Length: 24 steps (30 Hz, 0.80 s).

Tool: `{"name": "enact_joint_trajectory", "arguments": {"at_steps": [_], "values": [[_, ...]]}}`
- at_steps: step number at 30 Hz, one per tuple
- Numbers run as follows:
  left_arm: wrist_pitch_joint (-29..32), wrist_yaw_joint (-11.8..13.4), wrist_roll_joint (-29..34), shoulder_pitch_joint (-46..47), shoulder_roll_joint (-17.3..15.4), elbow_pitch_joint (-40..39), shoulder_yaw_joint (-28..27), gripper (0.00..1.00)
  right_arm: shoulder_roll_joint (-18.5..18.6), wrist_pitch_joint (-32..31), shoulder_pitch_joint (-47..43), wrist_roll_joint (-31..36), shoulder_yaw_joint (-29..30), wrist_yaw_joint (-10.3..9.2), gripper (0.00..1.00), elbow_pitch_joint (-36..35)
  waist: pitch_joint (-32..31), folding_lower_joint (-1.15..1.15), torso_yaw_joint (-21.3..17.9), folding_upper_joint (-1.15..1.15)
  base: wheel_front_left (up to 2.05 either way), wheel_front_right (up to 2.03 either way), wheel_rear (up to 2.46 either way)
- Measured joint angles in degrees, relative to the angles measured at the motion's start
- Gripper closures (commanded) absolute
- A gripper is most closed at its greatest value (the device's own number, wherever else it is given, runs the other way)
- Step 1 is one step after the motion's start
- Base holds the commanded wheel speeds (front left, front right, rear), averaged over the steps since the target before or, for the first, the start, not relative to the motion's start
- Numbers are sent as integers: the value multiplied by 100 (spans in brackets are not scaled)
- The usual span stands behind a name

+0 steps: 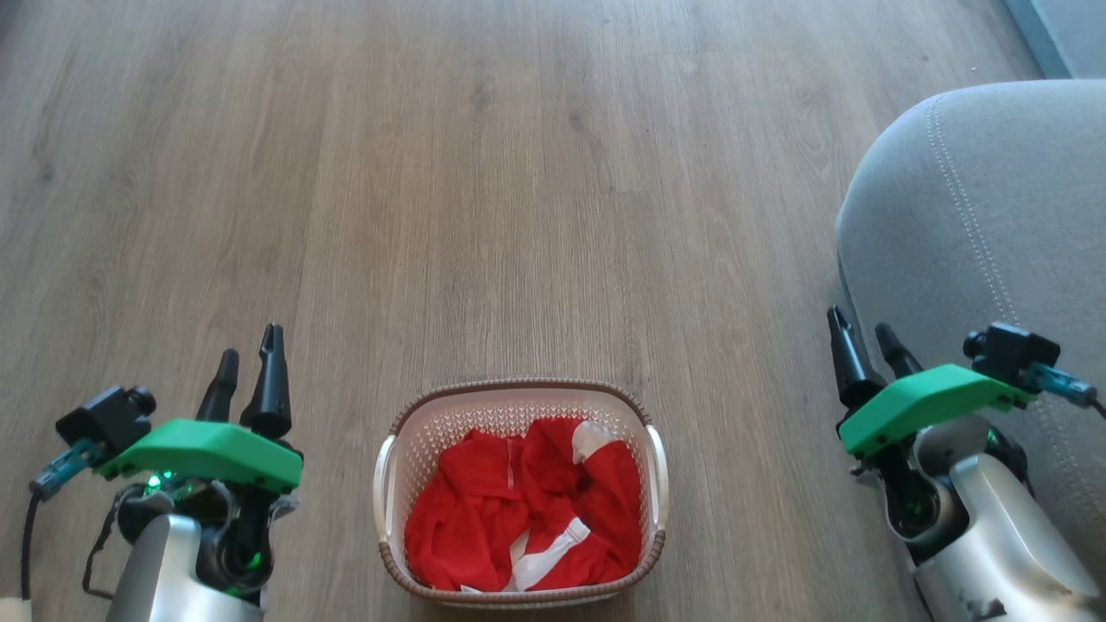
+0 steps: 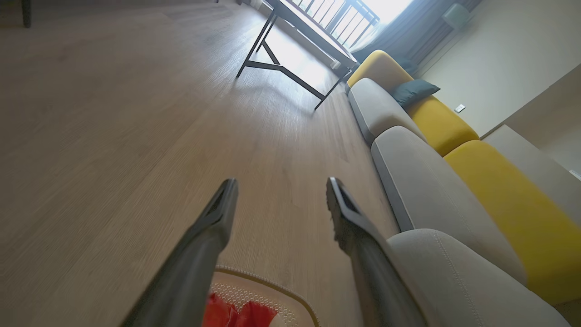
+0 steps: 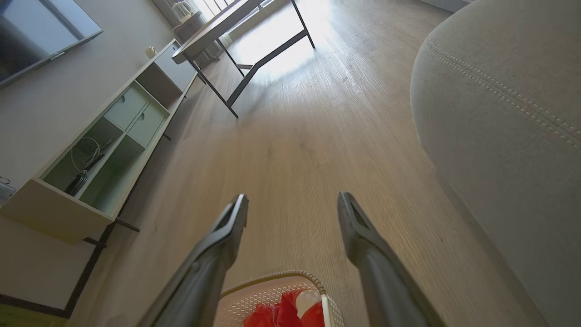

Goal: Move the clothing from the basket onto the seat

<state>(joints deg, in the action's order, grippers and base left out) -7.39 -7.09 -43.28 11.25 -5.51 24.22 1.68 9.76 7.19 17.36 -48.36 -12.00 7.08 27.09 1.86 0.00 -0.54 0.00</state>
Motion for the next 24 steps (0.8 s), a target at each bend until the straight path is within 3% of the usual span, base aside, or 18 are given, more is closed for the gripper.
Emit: {"name": "enact_joint_trajectory", "arguments": {"at_steps": [24], "values": [[-368, -2, 1508, 336, -77, 127, 43, 0, 236, 376, 473, 1246, -535, 0, 0, 176, 74, 0, -23, 0, 0, 0, 0]]}}
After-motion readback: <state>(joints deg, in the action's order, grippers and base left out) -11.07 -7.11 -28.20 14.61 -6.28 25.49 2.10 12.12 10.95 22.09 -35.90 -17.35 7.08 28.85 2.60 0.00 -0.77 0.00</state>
